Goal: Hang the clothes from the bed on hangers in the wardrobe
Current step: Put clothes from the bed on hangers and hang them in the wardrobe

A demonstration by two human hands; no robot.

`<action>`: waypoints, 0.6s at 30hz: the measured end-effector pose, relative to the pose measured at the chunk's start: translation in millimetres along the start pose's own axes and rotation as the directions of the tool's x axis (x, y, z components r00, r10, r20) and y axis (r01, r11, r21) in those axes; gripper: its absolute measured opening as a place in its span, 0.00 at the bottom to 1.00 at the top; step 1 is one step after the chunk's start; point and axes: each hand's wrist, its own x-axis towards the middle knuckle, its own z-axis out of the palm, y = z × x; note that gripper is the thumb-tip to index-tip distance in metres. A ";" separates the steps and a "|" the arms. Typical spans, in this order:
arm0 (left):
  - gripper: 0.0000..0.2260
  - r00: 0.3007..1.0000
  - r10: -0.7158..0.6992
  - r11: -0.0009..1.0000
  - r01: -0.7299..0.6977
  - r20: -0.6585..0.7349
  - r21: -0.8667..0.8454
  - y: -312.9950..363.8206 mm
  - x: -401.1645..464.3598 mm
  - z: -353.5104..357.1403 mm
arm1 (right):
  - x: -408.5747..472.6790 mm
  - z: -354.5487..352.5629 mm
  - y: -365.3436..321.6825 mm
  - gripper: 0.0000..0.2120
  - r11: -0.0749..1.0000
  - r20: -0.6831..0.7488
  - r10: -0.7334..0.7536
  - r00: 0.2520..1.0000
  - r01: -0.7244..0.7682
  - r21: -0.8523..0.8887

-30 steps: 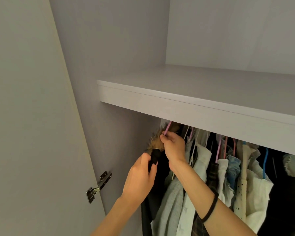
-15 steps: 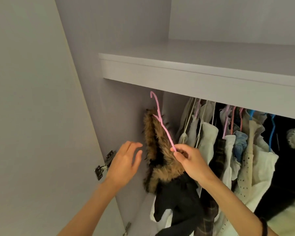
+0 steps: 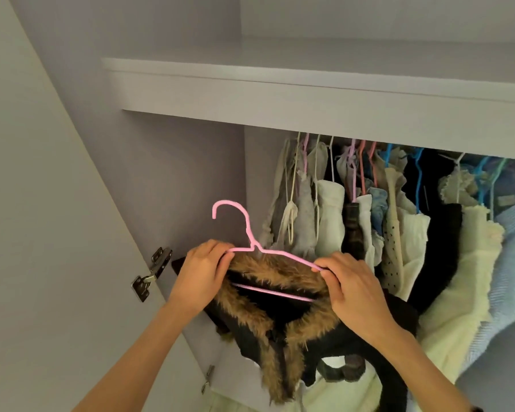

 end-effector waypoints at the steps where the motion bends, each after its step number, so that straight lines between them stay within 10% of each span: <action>1: 0.20 1.000 -0.008 1.000 0.008 -0.023 -0.006 1.3 -10.8 -0.4 | -2.5 0.5 0.9 0.14 1.000 -0.013 -0.014 1.000 0.014 -0.006; 18: 0.20 0.770 -0.515 0.793 0.595 -0.377 0.132 75.0 -226.5 -71.0 | -23.4 61.3 -62.6 0.11 0.759 0.086 -0.575 0.814 0.490 0.429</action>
